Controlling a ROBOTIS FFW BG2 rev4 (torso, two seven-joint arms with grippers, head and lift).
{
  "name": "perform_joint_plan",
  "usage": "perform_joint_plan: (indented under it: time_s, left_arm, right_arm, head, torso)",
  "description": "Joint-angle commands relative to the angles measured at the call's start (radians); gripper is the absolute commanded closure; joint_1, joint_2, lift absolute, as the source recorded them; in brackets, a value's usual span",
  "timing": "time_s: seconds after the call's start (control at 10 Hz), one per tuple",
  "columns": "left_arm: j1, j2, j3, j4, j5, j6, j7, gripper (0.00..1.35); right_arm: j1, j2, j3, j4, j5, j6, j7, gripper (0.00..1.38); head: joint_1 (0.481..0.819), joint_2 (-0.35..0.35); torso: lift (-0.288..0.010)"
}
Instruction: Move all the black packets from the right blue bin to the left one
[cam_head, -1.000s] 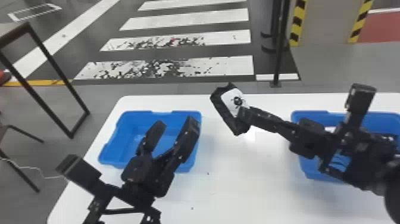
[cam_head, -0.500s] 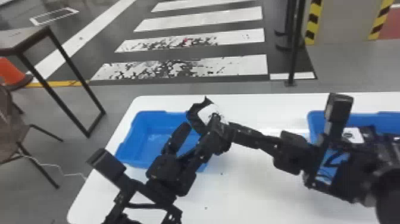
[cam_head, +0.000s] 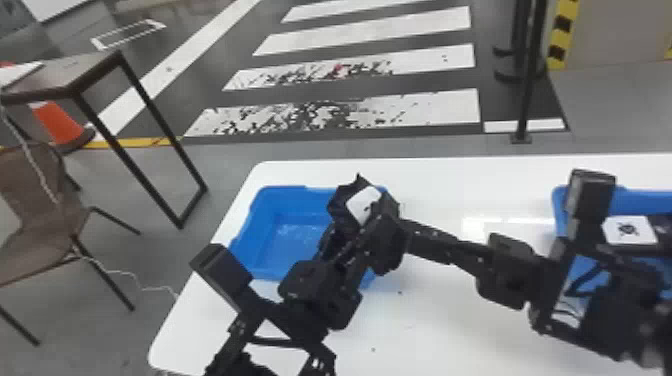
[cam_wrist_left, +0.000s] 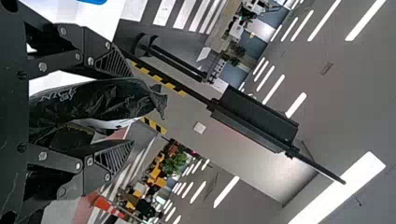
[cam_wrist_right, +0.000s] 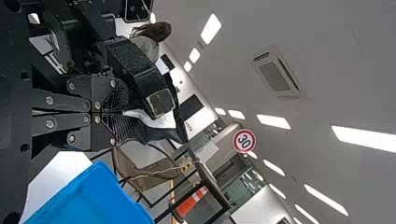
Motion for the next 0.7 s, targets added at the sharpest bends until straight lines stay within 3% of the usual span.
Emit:
perform_joint_plan:
  time_s: [0.0,0.2,0.3,0.4,0.5,0.6]
  left_arm:
    - [0.003,0.000,0.004,-0.004,-0.016,-0.004,0.004,1.21]
    - [0.010,0.000,0.004,-0.004,-0.016,-0.036,0.015,1.21]
    - [0.015,-0.001,0.004,-0.004,-0.010,-0.066,0.029,1.21]
    - [0.007,-0.007,0.024,-0.004,-0.010,-0.078,0.049,1.21]
    - [-0.017,-0.014,0.054,0.020,-0.053,-0.085,0.078,1.21]
    - [-0.069,-0.026,0.103,0.111,-0.143,-0.120,0.097,1.21]
  right_arm:
    - [-0.005,0.000,0.000,0.004,-0.005,-0.012,0.000,1.14]
    - [0.002,0.000,0.000,0.002,-0.003,-0.017,0.000,1.12]
    - [0.009,0.000,0.000,0.009,-0.015,-0.037,0.000,0.89]
    - [0.024,0.000,-0.002,0.009,-0.025,-0.044,0.002,0.42]
    - [0.041,0.000,-0.012,0.009,-0.025,-0.044,0.002,0.08]
    - [0.058,-0.001,-0.024,0.009,-0.023,-0.044,0.002,0.07]
  head:
    - [0.695,0.319]
    - [0.695,0.320]
    - [0.695,0.324]
    - [0.695,0.327]
    - [0.695,0.335]
    - [0.695,0.350]
  torso:
    - [-0.140]
    - [-0.140]
    - [-0.140]
    - [-0.140]
    - [-0.140]
    - [-0.140]
